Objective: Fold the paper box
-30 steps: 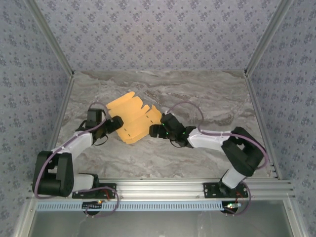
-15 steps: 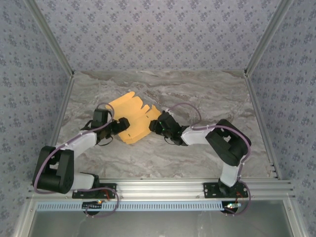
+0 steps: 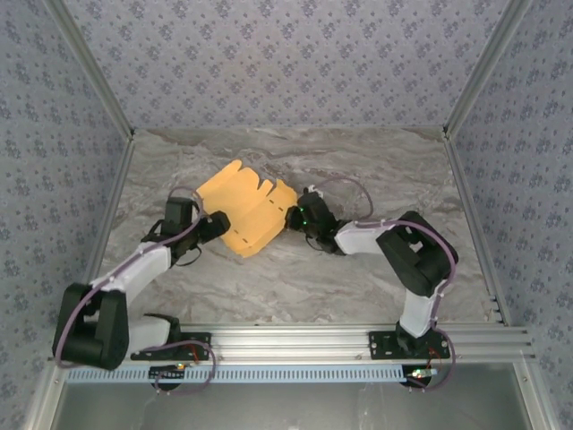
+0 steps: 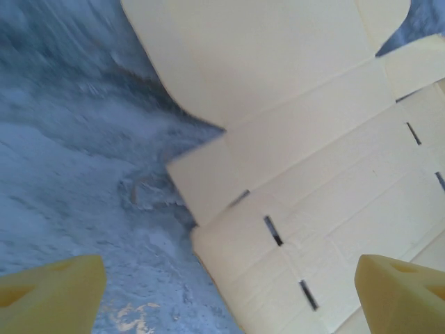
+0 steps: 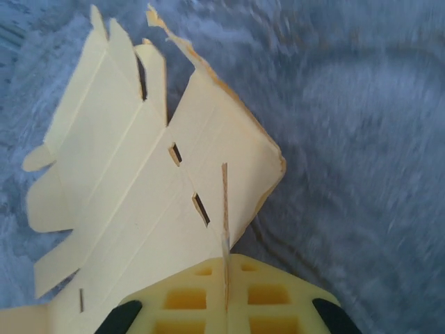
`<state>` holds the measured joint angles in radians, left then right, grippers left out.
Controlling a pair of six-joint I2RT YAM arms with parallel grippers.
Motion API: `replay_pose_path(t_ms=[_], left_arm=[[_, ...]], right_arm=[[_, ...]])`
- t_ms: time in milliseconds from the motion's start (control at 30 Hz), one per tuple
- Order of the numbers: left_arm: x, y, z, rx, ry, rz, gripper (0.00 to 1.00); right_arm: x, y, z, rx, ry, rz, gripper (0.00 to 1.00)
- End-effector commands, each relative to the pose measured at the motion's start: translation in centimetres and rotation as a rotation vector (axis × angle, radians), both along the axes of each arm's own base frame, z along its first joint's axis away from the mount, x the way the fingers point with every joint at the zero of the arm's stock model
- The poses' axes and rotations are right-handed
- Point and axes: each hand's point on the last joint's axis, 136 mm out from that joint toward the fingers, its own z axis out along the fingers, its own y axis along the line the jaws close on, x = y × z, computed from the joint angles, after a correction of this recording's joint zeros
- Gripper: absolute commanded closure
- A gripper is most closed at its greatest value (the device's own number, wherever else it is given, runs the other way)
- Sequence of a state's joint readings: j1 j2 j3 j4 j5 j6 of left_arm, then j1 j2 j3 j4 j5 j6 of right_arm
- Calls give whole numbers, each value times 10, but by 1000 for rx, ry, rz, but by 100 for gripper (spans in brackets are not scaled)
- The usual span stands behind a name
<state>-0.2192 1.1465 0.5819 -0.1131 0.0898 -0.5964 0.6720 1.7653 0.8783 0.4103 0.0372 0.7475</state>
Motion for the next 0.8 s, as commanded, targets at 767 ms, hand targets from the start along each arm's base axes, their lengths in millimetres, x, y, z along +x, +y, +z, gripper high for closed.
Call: replay_pose_path(t_ms=[767], left_arm=[[-15, -158, 261, 725, -888, -1272, 10]], right_arm=[[-60, -58, 268, -391, -605, 726, 100]])
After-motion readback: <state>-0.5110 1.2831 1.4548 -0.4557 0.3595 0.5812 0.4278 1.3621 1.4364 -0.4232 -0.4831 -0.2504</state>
